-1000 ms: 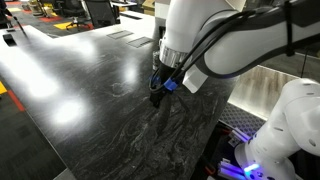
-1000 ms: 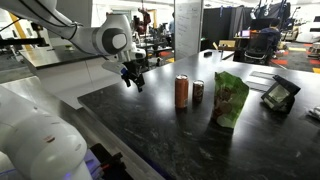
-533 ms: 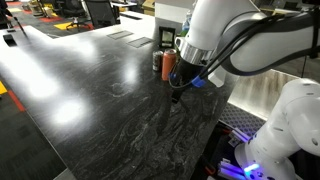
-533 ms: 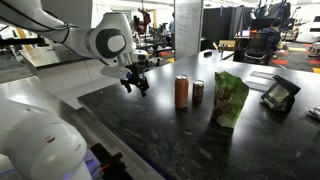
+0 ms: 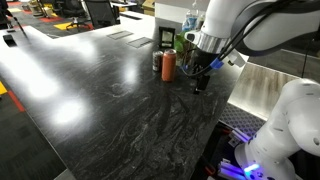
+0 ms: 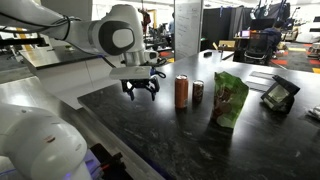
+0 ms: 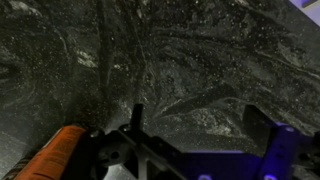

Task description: Move the orange can to the left

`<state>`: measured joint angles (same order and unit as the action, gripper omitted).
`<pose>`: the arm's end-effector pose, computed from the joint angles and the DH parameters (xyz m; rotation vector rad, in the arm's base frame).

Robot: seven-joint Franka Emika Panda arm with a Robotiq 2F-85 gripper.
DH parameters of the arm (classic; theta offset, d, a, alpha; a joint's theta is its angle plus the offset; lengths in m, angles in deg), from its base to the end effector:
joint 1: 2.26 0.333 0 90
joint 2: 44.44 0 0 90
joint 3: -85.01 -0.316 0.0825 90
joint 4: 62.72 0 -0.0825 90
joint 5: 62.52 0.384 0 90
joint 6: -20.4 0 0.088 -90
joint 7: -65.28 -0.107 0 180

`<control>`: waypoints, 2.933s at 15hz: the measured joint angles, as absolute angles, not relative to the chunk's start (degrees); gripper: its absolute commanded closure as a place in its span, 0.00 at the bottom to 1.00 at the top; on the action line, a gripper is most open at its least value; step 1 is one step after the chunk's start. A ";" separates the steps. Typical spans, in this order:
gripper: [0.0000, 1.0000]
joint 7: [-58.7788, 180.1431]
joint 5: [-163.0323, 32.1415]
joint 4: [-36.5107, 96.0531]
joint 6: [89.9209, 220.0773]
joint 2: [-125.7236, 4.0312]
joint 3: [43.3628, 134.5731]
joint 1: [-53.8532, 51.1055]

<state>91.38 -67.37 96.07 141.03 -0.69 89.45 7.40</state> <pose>0.3211 0.0269 0.4319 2.9599 0.9239 0.1427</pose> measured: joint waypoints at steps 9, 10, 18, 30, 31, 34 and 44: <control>0.00 93.08 -69.33 95.84 140.02 0.86 91.24 6.74; 0.00 93.43 -70.05 95.85 139.43 2.11 92.18 6.13; 0.00 104.86 -75.92 94.38 139.00 5.18 98.59 4.36; 0.00 116.65 -76.64 87.50 144.19 -11.53 101.07 4.42; 0.00 116.65 -76.61 87.50 144.20 -11.49 100.89 4.26; 0.26 118.85 -76.70 87.44 145.10 -11.33 100.91 3.11; 0.95 133.48 -76.74 87.07 154.40 -11.89 103.33 -0.80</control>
